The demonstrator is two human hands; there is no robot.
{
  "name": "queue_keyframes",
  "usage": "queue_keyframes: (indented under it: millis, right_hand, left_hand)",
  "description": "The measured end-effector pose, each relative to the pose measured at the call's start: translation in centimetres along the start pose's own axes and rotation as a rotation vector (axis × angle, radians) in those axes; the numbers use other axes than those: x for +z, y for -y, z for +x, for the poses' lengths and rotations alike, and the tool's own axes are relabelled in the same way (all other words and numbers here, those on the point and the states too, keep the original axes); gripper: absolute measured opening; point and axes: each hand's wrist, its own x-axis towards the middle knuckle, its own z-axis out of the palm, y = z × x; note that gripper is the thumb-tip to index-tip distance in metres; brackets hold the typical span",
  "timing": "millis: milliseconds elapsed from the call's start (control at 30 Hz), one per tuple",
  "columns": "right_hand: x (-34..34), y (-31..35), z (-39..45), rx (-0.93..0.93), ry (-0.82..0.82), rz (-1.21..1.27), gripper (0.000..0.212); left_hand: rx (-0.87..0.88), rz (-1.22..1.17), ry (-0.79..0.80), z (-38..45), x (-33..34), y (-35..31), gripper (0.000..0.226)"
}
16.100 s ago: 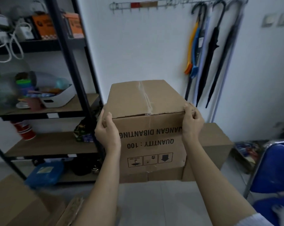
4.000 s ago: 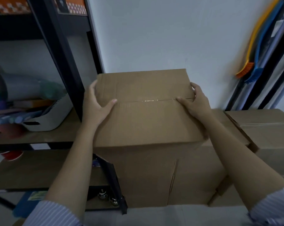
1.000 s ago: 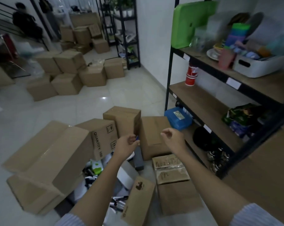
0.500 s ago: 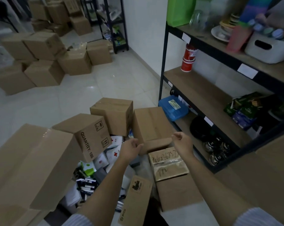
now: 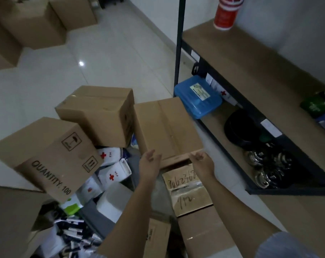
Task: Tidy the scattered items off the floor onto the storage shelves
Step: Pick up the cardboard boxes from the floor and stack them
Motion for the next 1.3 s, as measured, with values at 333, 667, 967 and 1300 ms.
queue_keyframes:
  millis: [333,667,967,1300]
  right_hand:
    - [5.9,-8.1,15.4,0.160,-0.124,0.084,0.078]
    - [8.3,-9.9,22.9,0.282,-0.101,0.621,0.060]
    - [5.9,-1.6,19.0,0.150,-0.142,0.756,0.034]
    - [-1.0,5.4,5.2,0.026,-0.254,0.924,0.037]
  left_hand:
    - [-0.195,-0.117,-0.117,13.2,7.3,11.0,0.072]
    - [0.014,-0.284,-0.009,19.1,5.2,15.0,0.081]
    - [0.126,-0.265,-0.118,17.0,1.2,8.1,0.062]
    - [0.299,-0.252,-0.060,4.8,-4.5,-4.2,0.059]
